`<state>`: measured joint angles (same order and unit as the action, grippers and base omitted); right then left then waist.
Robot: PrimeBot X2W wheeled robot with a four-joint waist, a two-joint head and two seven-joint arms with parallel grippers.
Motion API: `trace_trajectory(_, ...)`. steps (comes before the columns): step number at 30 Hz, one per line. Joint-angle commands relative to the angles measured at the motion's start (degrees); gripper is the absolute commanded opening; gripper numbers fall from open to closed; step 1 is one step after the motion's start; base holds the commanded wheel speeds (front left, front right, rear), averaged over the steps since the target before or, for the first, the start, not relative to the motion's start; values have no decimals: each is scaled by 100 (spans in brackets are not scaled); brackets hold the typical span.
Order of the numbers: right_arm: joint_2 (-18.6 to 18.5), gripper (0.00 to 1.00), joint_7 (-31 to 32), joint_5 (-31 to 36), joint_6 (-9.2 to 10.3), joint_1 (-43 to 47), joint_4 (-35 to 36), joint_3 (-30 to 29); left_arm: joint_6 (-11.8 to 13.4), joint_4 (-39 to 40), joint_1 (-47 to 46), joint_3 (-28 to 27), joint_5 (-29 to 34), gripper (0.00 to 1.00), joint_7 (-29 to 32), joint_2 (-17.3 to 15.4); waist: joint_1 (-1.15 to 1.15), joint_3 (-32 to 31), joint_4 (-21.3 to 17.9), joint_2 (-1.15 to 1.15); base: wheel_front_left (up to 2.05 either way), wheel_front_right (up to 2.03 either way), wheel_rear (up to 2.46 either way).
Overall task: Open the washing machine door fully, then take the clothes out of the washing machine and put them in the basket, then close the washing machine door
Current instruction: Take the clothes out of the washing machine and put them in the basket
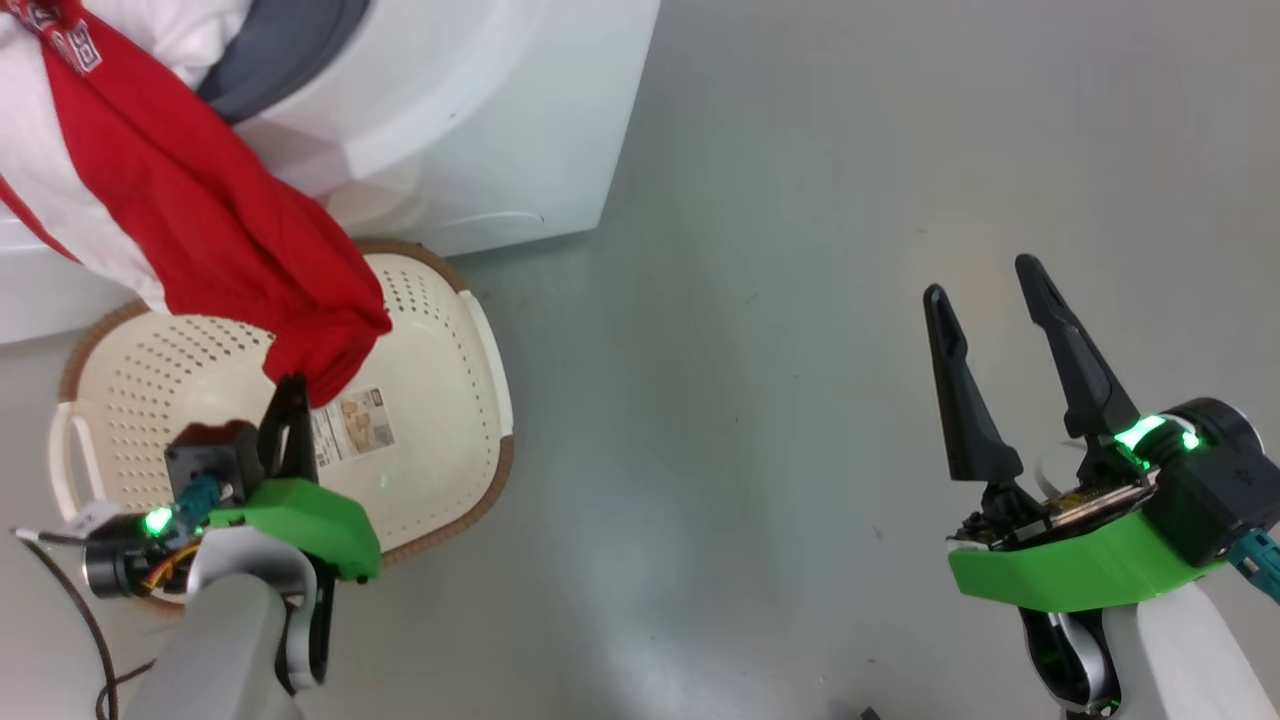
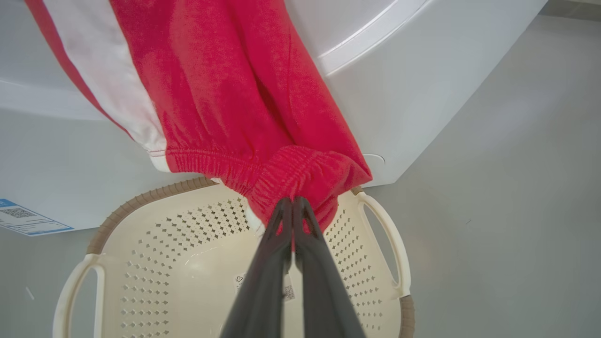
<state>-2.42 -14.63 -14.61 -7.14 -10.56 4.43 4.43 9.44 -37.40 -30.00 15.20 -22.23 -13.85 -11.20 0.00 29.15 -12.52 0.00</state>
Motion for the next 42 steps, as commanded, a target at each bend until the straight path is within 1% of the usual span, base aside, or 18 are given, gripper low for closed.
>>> trace_trajectory(1,-45,100,-37,-73,-35,-101,154,105,-67,-201,-223,-135,64,0,-91,-50,0,186,-84,0,0,0,0)
trace_trajectory(5,-45,100,-37,-86,-35,-147,151,94,-163,-804,-516,-174,91,0,-110,4,0,334,-116,0,0,0,0)
trace_trajectory(9,-45,100,-37,-103,-35,-205,167,108,-199,-1216,-724,-250,149,0,-113,18,0,518,-135,0,0,0,0)
trace_trajectory(23,-45,100,-37,-151,-35,-463,194,187,-272,-2276,-1241,-371,319,0,-114,30,0,1065,-174,0,0,0,0)
trace_trajectory(30,-45,100,-37,-159,-35,-521,184,208,-281,-2690,-1329,-366,391,0,-114,31,0,1236,-194,0,0,0,0)
trace_trajectory(35,-45,100,-37,-158,-35,-546,183,221,-332,-2986,-1344,-372,377,0,-115,71,0,1294,-209,0,0,0,0)
trace_trajectory(42,-45,100,-37,-160,-35,-558,180,242,-338,-3099,-1376,-375,394,0,-115,75,0,1339,-221,0,0,0,0)
